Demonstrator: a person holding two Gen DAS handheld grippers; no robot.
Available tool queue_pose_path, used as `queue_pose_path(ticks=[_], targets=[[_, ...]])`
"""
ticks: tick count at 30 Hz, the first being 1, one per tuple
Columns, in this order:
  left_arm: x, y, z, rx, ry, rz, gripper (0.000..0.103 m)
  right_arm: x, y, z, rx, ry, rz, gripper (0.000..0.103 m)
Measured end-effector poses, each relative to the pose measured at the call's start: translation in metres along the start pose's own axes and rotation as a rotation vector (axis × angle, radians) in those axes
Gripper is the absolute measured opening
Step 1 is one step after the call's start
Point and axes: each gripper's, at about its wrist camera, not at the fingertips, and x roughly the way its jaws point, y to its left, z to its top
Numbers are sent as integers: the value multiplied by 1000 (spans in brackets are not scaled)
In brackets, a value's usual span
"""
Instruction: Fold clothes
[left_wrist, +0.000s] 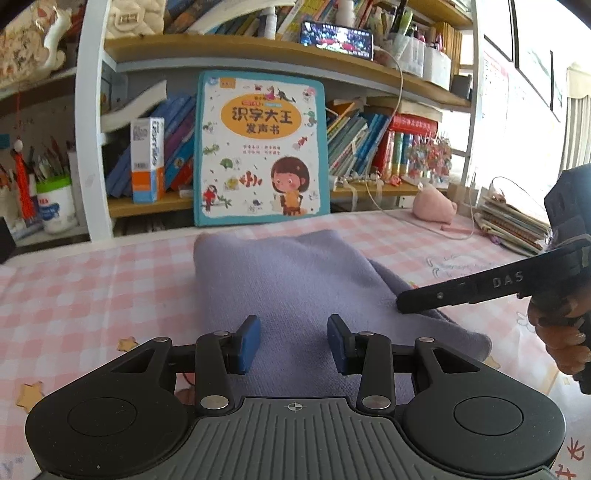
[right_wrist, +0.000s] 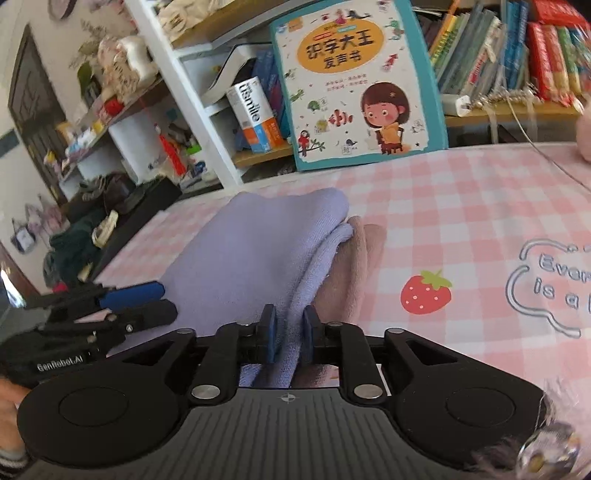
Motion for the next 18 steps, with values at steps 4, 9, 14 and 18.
queue_pose_path(ticks=[4, 9, 14, 18], targets=[[-13, 9, 7, -22, -41, 13, 49, -6, -6, 0, 68, 9, 42, 37], [-9, 32, 12, -128, -25, 6, 72, -6, -11, 0, 150, 19, 78, 41], [3, 53, 14, -233, 25, -15, 79, -14, -1, 5, 87, -1, 25, 61], [16, 63, 12, -289, 97, -53, 79, -16, -2, 6, 96, 30, 4, 68]])
